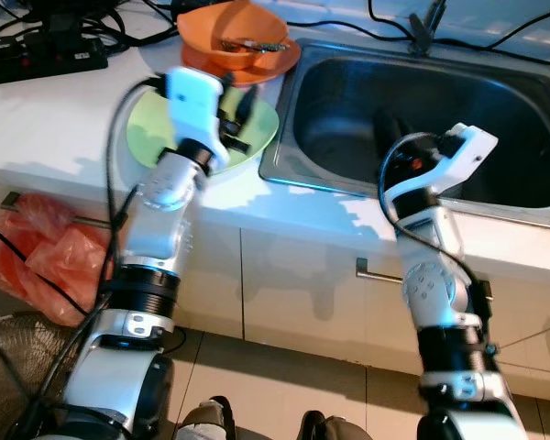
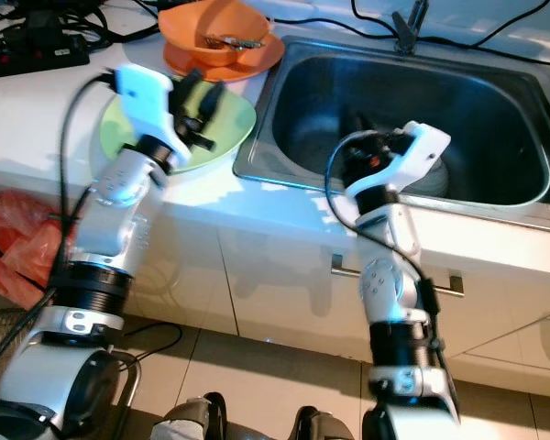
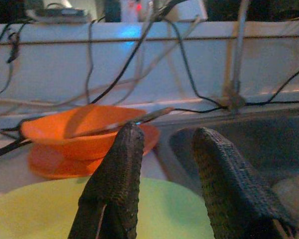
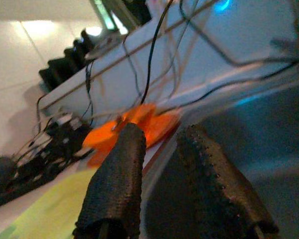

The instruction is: Kitchen organization

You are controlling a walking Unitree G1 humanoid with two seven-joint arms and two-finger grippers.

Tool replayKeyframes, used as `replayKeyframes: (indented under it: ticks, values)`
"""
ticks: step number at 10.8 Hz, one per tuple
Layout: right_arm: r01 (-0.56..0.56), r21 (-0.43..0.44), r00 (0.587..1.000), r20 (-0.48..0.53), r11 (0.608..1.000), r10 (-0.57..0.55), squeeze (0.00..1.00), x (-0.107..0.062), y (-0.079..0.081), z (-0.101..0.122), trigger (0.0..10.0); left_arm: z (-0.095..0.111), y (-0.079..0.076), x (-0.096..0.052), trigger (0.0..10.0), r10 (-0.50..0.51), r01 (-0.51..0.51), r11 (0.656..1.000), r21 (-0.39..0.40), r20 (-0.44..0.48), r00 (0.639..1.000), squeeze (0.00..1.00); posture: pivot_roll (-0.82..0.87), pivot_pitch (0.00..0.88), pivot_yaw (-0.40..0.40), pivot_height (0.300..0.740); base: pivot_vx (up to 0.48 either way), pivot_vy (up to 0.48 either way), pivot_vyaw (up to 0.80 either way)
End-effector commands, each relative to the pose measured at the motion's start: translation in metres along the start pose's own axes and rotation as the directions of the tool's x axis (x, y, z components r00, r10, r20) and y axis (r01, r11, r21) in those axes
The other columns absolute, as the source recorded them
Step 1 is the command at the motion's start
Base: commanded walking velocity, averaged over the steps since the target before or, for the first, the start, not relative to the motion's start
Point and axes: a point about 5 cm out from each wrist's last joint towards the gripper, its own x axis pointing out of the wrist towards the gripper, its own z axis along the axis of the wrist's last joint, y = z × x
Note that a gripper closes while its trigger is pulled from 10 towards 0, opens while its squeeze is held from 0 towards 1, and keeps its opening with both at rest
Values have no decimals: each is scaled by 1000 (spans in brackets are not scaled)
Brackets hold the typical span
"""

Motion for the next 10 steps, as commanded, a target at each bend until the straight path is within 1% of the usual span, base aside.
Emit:
replayKeyframes:
  ticks: [1,2,3,4,5,6,7,9,10]
  values:
    - [-10,16,1000,-7,1000,10,0,-3,2,-2,10000,9,4,2,10000,18,-18,1000,-5,24,1000,0,115,170,-29,740,0,0,0]
    - [-11,53,998,-56,999,14,0,-11,8,-12,10000,15,48,-7,10000,180,-180,984,14,-14,983,0,124,174,-27,740,0,0,0]
    - [-11,65,998,-66,998,15,0,-12,9,-14,10000,16,73,-16,10000,271,-270,962,32,-43,962,494,128,175,-28,740,0,0,0]
    - [-7,71,997,-78,997,13,0,-13,9,-14,10000,15,91,-26,10000,334,-333,942,32,-65,940,1000,130,176,-29,740,0,0,0]
    - [-6,73,996,-85,997,13,0,-14,9,-14,10000,15,100,-33,10000,363,-363,932,16,-78,929,1000,131,177,-31,740,0,0,0]
    - [-3,70,995,-98,998,10,0,-15,8,-15,10000,16,111,-40,10000,392,-397,917,-29,-98,915,1000,132,177,-32,740,0,0,0]
    - [-3,69,994,-106,998,10,0,-16,9,-16,10000,11,117,-45,10000,390,-409,907,-104,-168,906,1000,134,176,-32,740,0,0,0]
    - [-4,66,993,-115,998,12,0,-16,10,-17,10000,4,117,-49,10000,324,-376,905,-200,-252,912,1000,132,175,-32,740,0,0,0]
    - [-4,66,993,-118,998,11,0,-16,10,-17,10000,2,118,-51,10000,307,-369,904,-217,-273,912,1000,131,172,-31,740,0,0,0]
